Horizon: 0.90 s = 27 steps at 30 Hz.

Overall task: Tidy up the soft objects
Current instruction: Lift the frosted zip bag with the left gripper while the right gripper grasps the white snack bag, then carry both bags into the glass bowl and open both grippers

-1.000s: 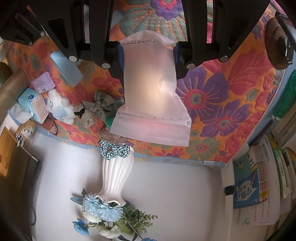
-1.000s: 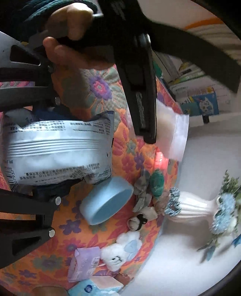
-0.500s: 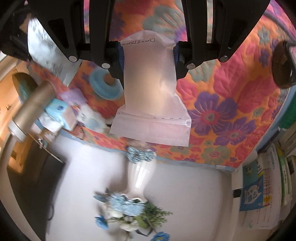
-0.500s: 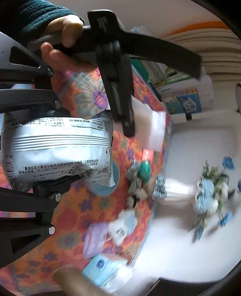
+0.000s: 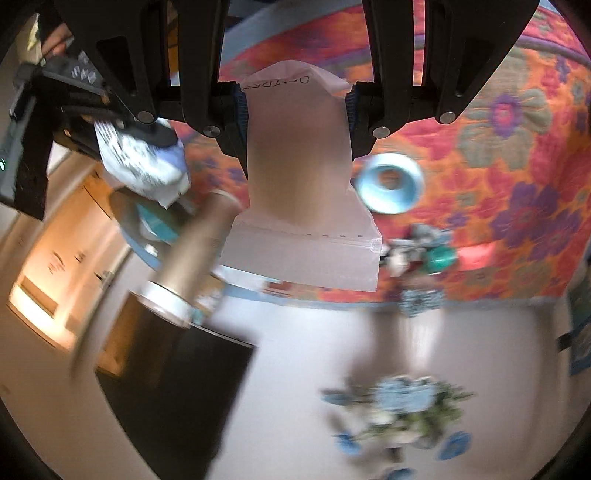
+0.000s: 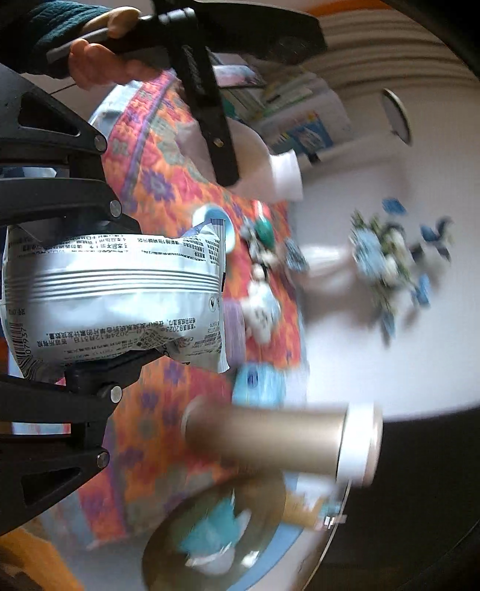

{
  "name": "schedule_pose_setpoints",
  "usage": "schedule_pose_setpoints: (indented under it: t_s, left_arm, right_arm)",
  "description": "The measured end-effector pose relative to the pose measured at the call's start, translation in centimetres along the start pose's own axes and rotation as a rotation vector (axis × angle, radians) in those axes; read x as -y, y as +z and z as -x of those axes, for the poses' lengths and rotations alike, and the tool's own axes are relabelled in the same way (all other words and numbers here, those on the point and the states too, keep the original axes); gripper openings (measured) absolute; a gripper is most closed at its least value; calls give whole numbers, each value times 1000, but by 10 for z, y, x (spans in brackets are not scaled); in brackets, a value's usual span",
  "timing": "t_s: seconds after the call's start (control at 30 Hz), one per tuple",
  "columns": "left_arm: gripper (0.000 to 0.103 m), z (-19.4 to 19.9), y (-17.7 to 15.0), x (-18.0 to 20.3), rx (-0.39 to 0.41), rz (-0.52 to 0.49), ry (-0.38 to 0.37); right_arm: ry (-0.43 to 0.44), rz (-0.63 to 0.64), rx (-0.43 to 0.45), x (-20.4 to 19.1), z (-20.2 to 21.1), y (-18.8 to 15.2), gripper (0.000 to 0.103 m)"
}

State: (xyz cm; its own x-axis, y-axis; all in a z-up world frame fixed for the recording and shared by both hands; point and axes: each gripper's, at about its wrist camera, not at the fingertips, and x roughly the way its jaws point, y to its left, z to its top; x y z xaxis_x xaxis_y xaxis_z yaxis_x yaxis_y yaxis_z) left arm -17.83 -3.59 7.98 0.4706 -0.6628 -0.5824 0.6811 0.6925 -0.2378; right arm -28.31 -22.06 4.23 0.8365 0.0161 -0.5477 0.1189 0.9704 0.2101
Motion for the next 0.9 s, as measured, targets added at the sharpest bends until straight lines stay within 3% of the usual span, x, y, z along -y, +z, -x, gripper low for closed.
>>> schedule_pose_setpoints:
  t_s: [0.33,0.57,0.63,0.77,0.9]
  left_arm:
    - [36,-15,10,107,-49,-205,-183]
    - [36,-48,37,199,-68,-293,-287]
    - [36,-68,46,227,-70,-312,-272]
    - [36,-107,56,256,-76,-333,-195]
    - [37,-154,61,270,-86,-385,-98]
  right_arm:
    - [-150,-158,130,93,66,3,45]
    - [-257,-340,250,178,111,34,45]
    - [-264,-400,251,202,110,43,45]
    - [-321,-524,171,262,85,60,45]
    - [-286,-642,100,306,58,58,46]
